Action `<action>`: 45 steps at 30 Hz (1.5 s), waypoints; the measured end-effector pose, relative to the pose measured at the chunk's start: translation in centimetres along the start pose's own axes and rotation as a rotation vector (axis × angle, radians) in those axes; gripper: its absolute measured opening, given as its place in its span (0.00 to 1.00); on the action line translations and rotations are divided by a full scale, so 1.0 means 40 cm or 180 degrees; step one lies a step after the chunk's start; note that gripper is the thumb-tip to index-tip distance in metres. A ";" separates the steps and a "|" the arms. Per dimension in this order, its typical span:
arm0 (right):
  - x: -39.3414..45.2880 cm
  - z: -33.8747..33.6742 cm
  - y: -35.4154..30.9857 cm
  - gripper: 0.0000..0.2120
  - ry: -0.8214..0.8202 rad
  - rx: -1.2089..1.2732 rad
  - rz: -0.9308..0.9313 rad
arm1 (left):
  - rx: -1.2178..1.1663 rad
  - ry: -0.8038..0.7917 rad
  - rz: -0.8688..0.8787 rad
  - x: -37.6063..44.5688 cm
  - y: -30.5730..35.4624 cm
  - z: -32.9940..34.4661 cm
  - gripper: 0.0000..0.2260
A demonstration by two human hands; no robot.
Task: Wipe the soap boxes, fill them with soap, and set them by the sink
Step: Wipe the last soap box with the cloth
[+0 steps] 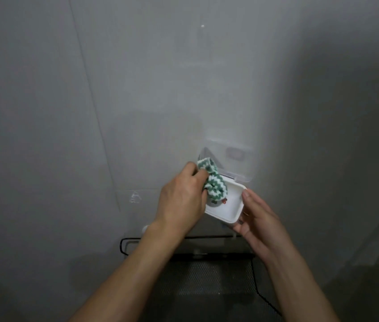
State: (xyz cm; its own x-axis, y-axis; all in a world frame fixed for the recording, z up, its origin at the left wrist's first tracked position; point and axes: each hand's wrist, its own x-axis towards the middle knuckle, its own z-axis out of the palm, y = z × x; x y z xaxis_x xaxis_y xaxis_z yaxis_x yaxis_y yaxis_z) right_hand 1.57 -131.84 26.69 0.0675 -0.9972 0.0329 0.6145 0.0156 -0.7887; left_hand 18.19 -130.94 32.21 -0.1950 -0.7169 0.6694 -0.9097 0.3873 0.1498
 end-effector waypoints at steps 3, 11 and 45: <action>0.013 0.031 -0.028 0.19 -0.0171 -0.0104 -0.0080 | 0.0245 0.0148 -0.0086 0.020 0.011 -0.009 0.05; 0.007 0.035 -0.030 0.14 -0.0233 -0.0090 0.0179 | -0.0189 0.0029 -0.0360 0.018 0.026 0.001 0.09; -0.032 -0.052 0.003 0.14 -0.0317 -0.0223 0.0312 | -0.0788 -0.0729 -0.0229 -0.060 0.066 0.022 0.14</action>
State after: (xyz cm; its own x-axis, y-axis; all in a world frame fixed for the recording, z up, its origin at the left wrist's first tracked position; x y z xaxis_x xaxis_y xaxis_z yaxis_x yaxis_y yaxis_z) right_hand -0.10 -130.72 25.28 0.2044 -0.9788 0.0116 0.5451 0.1040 -0.8319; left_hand 15.94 -128.71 30.36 -0.2363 -0.8482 0.4741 -0.8131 0.4397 0.3815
